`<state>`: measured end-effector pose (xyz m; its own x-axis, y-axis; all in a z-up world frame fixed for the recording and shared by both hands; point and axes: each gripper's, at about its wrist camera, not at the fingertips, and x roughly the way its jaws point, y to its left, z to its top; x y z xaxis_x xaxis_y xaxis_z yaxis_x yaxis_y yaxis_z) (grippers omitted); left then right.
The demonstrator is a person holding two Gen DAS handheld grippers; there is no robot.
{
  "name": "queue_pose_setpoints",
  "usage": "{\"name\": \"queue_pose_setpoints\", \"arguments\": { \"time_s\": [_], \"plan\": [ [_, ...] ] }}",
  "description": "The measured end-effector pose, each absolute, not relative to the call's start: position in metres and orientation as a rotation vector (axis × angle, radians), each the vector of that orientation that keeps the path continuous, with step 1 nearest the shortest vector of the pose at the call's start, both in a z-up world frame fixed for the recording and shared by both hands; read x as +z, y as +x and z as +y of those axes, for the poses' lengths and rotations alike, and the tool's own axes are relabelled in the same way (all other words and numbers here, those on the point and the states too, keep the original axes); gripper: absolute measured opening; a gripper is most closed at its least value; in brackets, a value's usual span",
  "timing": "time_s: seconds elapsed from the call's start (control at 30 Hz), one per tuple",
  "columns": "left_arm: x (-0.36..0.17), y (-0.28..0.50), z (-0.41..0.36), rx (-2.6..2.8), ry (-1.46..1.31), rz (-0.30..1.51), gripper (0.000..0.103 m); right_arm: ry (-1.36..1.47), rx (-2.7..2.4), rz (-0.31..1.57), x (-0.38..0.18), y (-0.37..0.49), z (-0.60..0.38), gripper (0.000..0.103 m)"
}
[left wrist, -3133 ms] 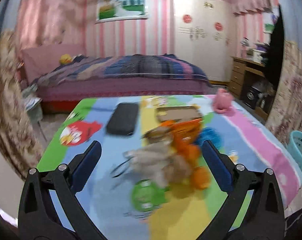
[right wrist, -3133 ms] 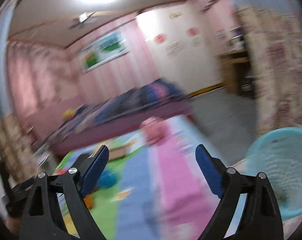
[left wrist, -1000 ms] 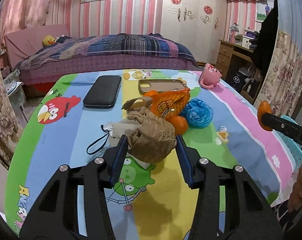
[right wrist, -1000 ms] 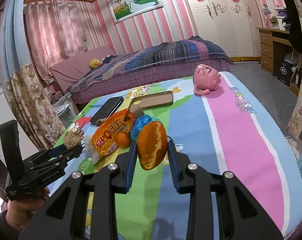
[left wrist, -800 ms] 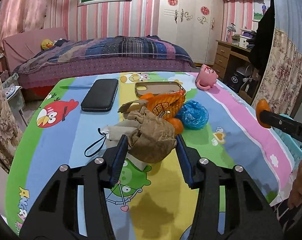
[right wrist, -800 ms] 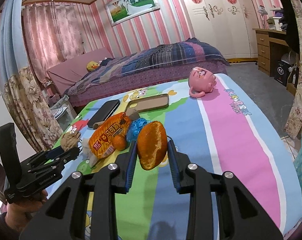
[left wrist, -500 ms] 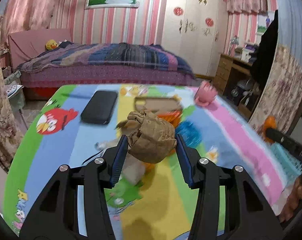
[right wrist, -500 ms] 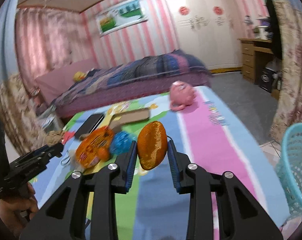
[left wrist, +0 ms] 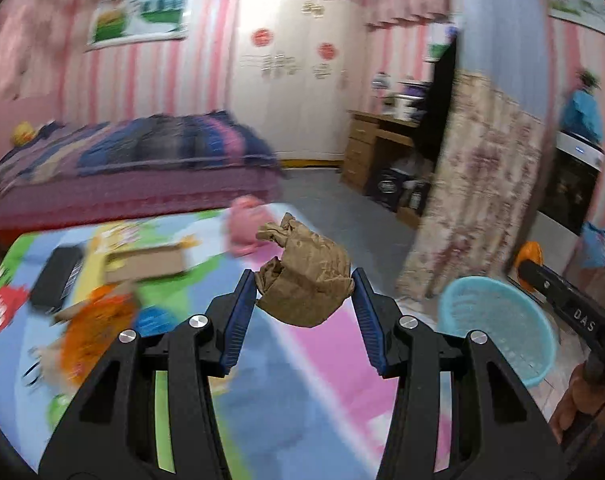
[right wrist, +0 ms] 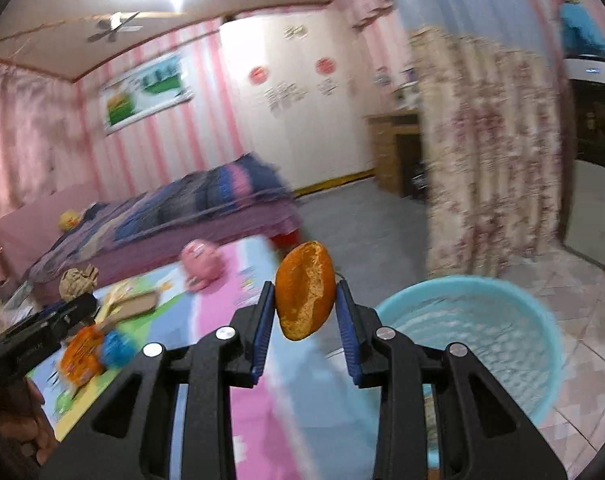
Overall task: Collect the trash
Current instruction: 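Lift the brown paper with the left tool while the right tool carries the orange peel, then drop the orange peel and brown paper into the blue basket, opening both tools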
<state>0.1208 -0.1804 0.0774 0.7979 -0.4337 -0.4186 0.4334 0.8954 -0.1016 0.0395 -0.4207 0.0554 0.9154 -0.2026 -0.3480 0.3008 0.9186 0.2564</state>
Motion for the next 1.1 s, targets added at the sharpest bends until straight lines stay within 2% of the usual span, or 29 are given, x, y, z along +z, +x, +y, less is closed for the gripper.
{"name": "queue_pose_setpoints", "arguments": {
  "time_s": [0.3, 0.73, 0.8, 0.83, 0.87, 0.9, 1.1],
  "plan": [
    [0.091, 0.112, -0.272, -0.612, 0.041, 0.444, 0.048, 0.310, -0.393, 0.306, 0.063, 0.008, -0.478, 0.032],
    [0.086, 0.113, -0.289, -0.622, 0.069, 0.467, 0.048, 0.354, -0.368, 0.331, 0.052, 0.017, -0.494, 0.032],
    [0.086, 0.114, -0.291, -0.621, 0.075, 0.471, 0.048, 0.348, -0.373, 0.341, 0.049, 0.018, -0.493, 0.038],
    [0.085, 0.114, -0.292, -0.621, 0.078, 0.471, 0.048, 0.341, -0.380, 0.344, 0.049, 0.020, -0.493, 0.046],
    [0.085, 0.113, -0.293, -0.622, 0.080, 0.471, 0.048, 0.322, -0.415, 0.332, 0.049, 0.018, -0.492, 0.069],
    [0.085, 0.113, -0.294, -0.623, 0.082, 0.473, 0.048, 0.310, -0.443, 0.319, 0.050, 0.016, -0.491, 0.082],
    [0.085, 0.112, -0.300, -0.639, 0.087, 0.479, 0.048, 0.349, -0.493, 0.268, 0.054, 0.004, -0.500, 0.082]
  ]
}}
